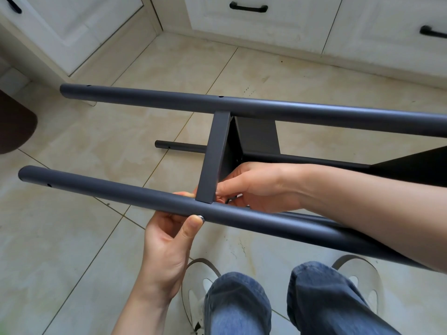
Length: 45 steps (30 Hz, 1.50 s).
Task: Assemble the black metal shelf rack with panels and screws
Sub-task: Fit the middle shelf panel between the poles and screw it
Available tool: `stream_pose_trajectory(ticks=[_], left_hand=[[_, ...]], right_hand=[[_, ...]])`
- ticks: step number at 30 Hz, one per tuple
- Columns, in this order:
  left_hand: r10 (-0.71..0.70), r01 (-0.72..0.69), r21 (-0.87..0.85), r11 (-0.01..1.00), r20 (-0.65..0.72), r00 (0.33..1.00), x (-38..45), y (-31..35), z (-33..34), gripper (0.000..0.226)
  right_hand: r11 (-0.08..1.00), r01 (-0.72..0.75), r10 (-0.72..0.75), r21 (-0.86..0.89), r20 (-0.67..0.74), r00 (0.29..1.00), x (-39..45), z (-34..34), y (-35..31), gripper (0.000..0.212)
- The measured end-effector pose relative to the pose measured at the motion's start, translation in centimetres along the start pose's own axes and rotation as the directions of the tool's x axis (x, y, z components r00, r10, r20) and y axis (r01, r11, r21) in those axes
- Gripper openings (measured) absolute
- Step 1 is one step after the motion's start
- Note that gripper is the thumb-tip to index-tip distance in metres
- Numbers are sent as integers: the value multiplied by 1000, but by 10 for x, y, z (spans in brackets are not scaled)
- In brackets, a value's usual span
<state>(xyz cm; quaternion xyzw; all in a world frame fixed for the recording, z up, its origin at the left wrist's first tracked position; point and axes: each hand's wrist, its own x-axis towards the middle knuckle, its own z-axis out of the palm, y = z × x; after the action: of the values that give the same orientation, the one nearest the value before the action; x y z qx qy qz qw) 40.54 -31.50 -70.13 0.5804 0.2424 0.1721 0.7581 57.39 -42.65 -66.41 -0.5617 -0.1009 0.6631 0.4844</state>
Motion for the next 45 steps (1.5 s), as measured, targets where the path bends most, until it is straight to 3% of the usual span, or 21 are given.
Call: stream_pose_trajectory(ticks=[9, 15, 17, 19, 21, 22, 25, 27, 30, 34, 38, 41, 43, 45], left_hand=[[-49, 48, -65, 997, -17, 999, -2, 1, -1, 58], [-84, 84, -67, 994, 0, 996, -6, 1, 1, 82], [-93, 93, -82, 992, 9, 996, -9, 3, 2, 84], [-92, 96, -116, 989, 34, 995, -12, 5, 3, 67], [-86, 90, -152, 984, 36, 996, -15, 4, 5, 36], [-95, 98, -168, 981, 31, 995, -16, 4, 5, 31], [-146, 147, -231, 962, 21, 989, -19, 5, 3, 35], [-176, 177, -252, 951, 27, 984, -21, 8, 3, 37], [-221, 220, -263, 939, 29, 975, -22, 12, 5, 36], [-280, 276, -287, 917, 28, 959, -25, 19, 8, 32], [-339, 311, -444, 840, 17, 941, -26, 27, 16, 26], [-361, 271, -473, 838, -109, 926, -20, 33, 34, 30], [-376, 235, -451, 861, -252, 892, -17, 33, 46, 23], [-379, 217, -450, 866, -309, 872, -17, 34, 55, 13]], right_hand=[[992, 18, -31, -124, -105, 994, -8, 7, -4, 18], [987, 59, -78, -152, -123, 989, -38, 13, -7, 15], [970, 63, -97, -236, -133, 986, -52, 15, -11, 19], [911, 92, -178, -402, -182, 967, -67, 16, -18, 19], [820, 156, -348, -550, -264, 900, -82, 14, -29, 16], [758, 181, -447, -626, -298, 843, -90, 10, -35, 16], [530, 100, -696, -842, -365, 619, -105, -3, -47, 16], [416, -8, -762, -910, -353, 544, -107, -14, -49, 13], [336, -124, -748, -934, -345, 567, -103, -28, -47, 20], [390, -154, -680, -908, -397, 617, -100, -32, -42, 29], [380, -207, -670, -901, -423, 610, -96, -30, -38, 27], [362, -207, -680, -909, -410, 609, -95, -31, -37, 28], [365, -196, -676, -910, -404, 616, -96, -30, -38, 28], [384, -183, -663, -905, -408, 627, -100, -30, -39, 28]])
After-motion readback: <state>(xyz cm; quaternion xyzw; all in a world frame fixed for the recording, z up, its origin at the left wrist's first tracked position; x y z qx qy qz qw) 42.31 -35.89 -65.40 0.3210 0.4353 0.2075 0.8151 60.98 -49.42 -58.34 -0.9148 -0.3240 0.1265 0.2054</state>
